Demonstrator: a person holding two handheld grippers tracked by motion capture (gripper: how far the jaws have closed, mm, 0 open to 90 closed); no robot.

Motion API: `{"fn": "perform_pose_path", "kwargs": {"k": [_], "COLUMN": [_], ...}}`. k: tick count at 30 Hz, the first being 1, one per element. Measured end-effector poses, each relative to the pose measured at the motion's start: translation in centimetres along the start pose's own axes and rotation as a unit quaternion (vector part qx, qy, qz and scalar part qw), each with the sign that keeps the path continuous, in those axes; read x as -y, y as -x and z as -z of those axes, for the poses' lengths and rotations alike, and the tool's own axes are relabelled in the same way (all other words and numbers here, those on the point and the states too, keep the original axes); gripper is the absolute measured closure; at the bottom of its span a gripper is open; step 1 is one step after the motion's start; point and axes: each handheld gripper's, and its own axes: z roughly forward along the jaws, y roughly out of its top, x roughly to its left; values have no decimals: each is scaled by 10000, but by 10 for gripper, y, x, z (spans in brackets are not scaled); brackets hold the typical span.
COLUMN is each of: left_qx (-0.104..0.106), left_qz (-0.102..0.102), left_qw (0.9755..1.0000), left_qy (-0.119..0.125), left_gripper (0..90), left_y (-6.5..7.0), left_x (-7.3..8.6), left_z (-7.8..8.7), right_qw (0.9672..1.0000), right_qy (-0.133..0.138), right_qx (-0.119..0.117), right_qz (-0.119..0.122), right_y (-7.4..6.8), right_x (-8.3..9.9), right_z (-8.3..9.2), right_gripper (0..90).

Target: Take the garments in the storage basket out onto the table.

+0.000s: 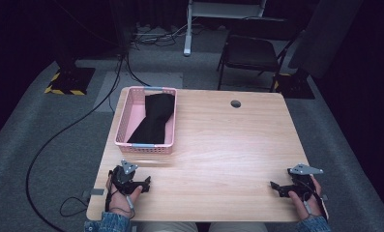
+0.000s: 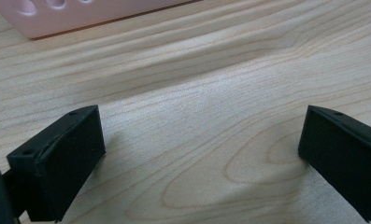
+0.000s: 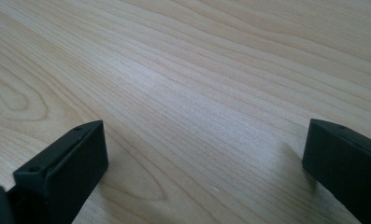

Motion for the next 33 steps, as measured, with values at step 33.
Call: {"fn": "perform_pose_path", "kwargs": {"k": [33], "left_qx": [76], "left_qz": [9], "left_qw": [9974], "left_qy": [721], "left_gripper": [38], "left_y": [6], "left_x": [-17], "left_z": [22], "right_qw": [10000], "right_qy": [-1], "right_qx": [20], "right_qz": [-17], "right_y": [0], "right_x": [0], "right_z": [0], "right_gripper": [0]}}
